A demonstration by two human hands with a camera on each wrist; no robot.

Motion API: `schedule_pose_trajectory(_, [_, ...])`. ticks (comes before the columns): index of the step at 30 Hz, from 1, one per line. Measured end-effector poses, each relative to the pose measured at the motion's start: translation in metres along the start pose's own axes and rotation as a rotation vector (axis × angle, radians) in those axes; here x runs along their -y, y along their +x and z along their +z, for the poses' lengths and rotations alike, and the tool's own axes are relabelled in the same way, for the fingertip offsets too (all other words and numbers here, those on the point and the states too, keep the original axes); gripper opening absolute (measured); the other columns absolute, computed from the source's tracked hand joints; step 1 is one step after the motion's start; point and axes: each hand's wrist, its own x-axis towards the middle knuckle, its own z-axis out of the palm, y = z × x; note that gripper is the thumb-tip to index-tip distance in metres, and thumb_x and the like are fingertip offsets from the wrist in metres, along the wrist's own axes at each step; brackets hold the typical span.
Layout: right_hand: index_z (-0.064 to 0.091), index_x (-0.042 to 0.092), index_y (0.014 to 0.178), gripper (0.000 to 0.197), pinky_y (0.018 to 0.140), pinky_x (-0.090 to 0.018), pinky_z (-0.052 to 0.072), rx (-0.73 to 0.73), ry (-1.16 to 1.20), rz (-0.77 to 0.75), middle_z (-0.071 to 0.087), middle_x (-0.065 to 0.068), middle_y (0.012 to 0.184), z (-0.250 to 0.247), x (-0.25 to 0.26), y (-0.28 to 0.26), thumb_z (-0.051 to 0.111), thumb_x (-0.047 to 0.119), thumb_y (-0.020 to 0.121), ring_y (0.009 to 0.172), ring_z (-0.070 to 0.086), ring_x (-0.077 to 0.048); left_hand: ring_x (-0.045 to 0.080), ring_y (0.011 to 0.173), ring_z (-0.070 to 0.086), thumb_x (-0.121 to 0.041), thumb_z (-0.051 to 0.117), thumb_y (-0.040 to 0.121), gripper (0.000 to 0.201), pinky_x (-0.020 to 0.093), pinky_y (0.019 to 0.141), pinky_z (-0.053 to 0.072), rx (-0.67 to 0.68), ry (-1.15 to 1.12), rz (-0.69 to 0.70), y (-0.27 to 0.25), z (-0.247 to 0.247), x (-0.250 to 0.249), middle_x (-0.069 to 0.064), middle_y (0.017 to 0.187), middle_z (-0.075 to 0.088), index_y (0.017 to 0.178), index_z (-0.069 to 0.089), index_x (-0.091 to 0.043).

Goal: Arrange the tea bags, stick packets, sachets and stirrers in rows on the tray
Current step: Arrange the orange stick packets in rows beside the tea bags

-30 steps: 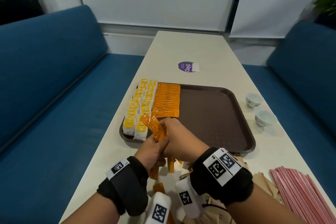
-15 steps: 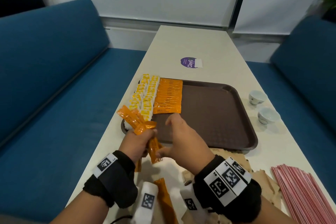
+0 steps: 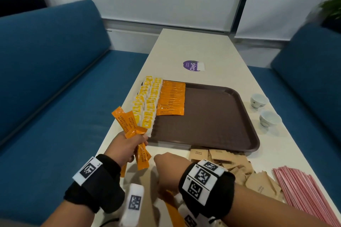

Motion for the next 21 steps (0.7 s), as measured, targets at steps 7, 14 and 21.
schedule_pose_trajectory(7, [0.047,0.01,0.115,0.05,0.068,-0.033,0.046,-0.08,0.0,0.027,0.058,-0.008,0.107,0.005,0.002,0.001,0.075,0.025,0.077,0.093,0.059,-0.024,0.006,0.036,0.035,-0.018,0.054,0.092,0.024,0.017,0.037,0.029,0.048,0.057,-0.03,-0.002,0.004,0.006,0.0,0.05,0.044,0.073,0.061,-0.004])
schedule_pose_trajectory(14, [0.051,0.007,0.115,0.026,0.074,-0.032,0.044,-0.115,-0.034,0.02,0.058,-0.012,0.113,0.0,-0.002,0.0,0.053,0.013,0.09,0.102,0.059,-0.027,0.008,0.039,0.036,-0.019,0.055,0.091,0.023,0.017,0.038,0.03,0.096,0.079,-0.053,0.003,0.013,0.004,0.004,0.057,0.046,0.073,0.062,-0.006])
schedule_pose_trajectory(21, [0.063,0.019,0.099,0.022,0.077,-0.029,0.056,-0.503,0.566,0.125,0.059,0.004,0.097,-0.049,-0.064,-0.012,0.055,0.002,0.087,0.093,0.06,-0.014,0.009,0.042,0.04,-0.021,0.056,0.091,0.021,0.018,0.041,0.031,0.144,0.1,-0.053,0.005,0.016,-0.004,0.005,0.06,0.048,0.077,0.065,-0.007])
